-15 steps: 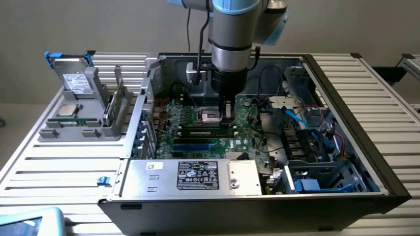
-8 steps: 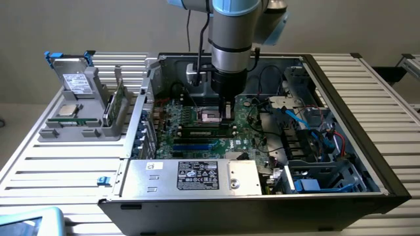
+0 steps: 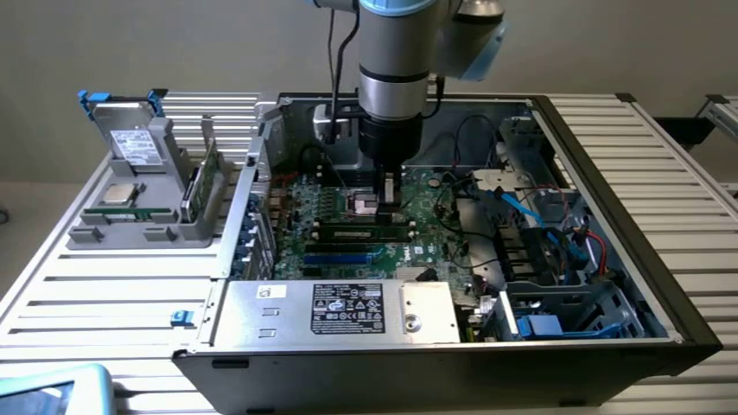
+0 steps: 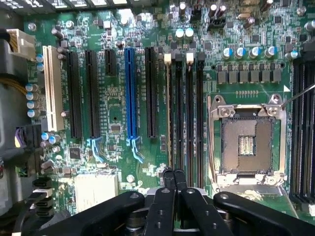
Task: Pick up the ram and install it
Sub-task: 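Press down the ram until it locks into place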
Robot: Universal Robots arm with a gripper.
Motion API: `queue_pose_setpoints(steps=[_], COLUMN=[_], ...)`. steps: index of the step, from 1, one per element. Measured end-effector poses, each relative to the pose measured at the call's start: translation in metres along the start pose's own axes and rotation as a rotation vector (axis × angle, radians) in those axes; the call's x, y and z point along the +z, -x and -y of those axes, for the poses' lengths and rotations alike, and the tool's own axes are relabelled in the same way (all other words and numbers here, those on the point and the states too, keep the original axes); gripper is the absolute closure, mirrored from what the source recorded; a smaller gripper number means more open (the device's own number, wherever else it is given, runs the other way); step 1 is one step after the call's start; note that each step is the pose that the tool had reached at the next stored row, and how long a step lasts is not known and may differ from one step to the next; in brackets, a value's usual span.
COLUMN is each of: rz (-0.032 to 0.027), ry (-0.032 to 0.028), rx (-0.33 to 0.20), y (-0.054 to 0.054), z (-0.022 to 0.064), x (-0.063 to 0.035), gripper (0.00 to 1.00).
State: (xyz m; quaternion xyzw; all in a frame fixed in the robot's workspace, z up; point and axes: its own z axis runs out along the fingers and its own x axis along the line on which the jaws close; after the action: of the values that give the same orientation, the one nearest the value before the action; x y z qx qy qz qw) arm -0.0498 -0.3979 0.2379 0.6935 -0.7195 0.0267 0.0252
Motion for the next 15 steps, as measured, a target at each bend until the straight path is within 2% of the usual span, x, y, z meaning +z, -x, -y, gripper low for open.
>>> queue_pose_setpoints(steps=[6,15], rz=[-0.0001,0.0000], ry=[-0.0047,-0.0069], rx=[0.000,0.000], y=[-0.001,-0.001], z=[-0.0242,-0.0303], x=[0.0000,0.0062], gripper=[0.89,0.89])
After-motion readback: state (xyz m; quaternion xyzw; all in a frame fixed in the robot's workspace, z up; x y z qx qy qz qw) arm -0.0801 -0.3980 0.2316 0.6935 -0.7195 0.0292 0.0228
